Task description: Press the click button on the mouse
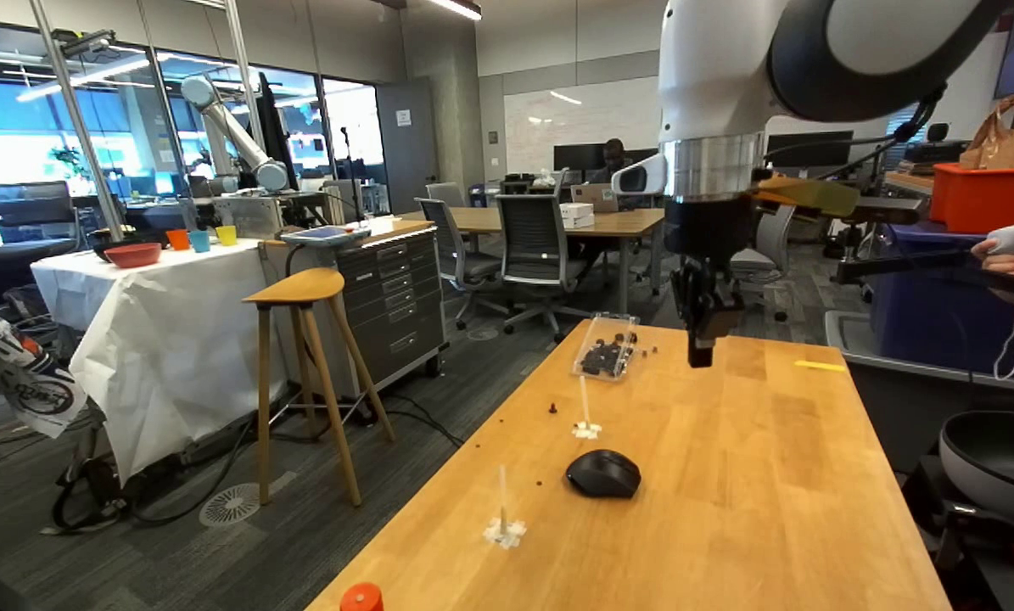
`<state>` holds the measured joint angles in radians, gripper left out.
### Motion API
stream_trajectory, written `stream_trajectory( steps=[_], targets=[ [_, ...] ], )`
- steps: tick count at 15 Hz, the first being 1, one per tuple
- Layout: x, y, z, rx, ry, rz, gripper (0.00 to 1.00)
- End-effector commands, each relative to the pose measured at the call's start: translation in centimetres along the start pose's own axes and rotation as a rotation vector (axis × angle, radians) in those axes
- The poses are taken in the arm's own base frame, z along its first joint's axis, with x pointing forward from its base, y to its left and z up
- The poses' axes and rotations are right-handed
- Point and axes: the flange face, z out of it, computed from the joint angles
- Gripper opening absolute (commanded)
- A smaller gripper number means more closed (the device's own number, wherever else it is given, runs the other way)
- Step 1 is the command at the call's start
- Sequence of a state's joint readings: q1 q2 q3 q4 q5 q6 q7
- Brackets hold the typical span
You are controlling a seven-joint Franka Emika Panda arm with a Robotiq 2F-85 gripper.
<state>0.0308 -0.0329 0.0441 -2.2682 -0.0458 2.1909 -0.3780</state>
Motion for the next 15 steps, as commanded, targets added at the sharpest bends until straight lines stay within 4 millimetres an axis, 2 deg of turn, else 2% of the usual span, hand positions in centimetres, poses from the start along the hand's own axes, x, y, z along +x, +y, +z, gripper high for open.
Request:
stream_trajectory(
  steps=[1,2,4,6,9,13,15],
  targets=[
    [-1.9,2.2,-3.5,-0.013,-0.072,0.013,0.05],
    [-2.3,2.9,-4.3,-0.036,-0.082,0.030,0.28],
    [-2.7,4.5,-6.0,-0.091,-0.089,0.052,0.31],
    [-3.0,5.9,-7.5,-0.137,-0.085,0.069,0.44],
    [-3.0,7.5,-9.4,-0.194,-0.048,0.092,0.69],
    [-2.4,8.1,-10.3,-0.218,-0.004,0.113,0.97],
    [-2.1,7.9,-10.3,-0.217,0.010,0.114,1.00]
  ],
)
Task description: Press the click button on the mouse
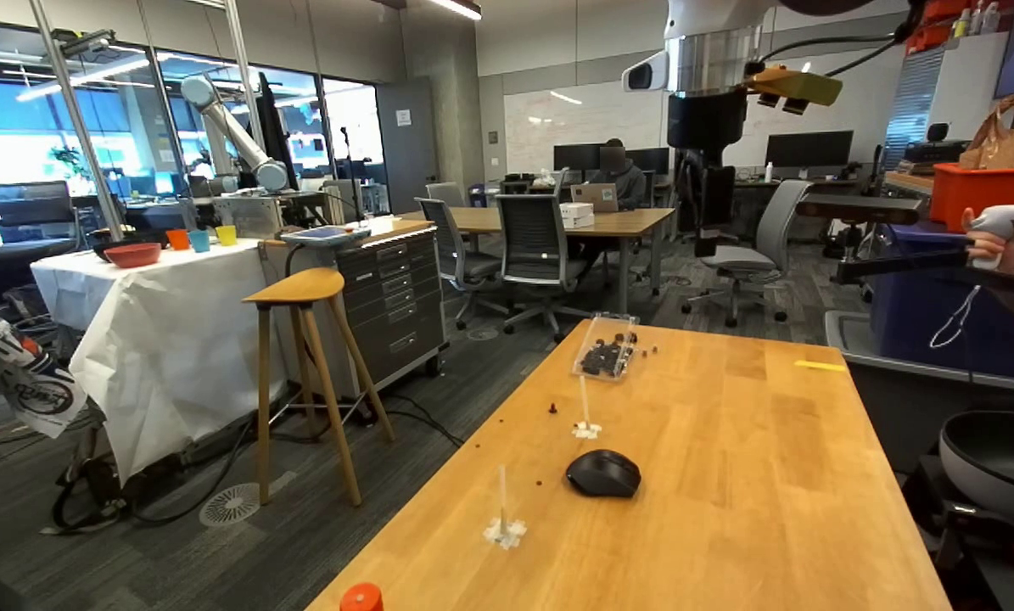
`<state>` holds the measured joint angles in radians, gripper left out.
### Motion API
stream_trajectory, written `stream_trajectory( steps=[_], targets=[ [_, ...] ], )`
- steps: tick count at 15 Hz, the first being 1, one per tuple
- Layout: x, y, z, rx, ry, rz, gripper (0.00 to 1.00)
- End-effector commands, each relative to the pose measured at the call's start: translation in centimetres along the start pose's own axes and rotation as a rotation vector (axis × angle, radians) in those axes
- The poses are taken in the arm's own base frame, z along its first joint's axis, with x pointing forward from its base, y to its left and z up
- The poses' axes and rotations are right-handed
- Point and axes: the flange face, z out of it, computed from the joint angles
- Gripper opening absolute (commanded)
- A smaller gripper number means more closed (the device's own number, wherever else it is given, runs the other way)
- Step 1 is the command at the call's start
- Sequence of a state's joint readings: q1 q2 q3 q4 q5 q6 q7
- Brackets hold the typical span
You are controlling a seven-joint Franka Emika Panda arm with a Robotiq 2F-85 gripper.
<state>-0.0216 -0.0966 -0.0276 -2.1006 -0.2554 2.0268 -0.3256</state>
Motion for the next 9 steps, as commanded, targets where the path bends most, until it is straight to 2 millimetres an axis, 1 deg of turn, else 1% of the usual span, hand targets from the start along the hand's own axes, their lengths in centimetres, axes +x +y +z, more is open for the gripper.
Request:
stream_trajectory(
  steps=[1,2,3,9],
  targets=[
    [0.5,0.1,-0.8,-0.014,0.032,0.018,1.00],
    [0.5,0.1,-0.7,0.003,0.027,0.013,1.00],
    [0.2,0.0,-0.1,-0.001,0.009,0.004,1.00],
    [0.2,-0.2,0.3,0.003,0.001,0.002,1.00]
  ],
)
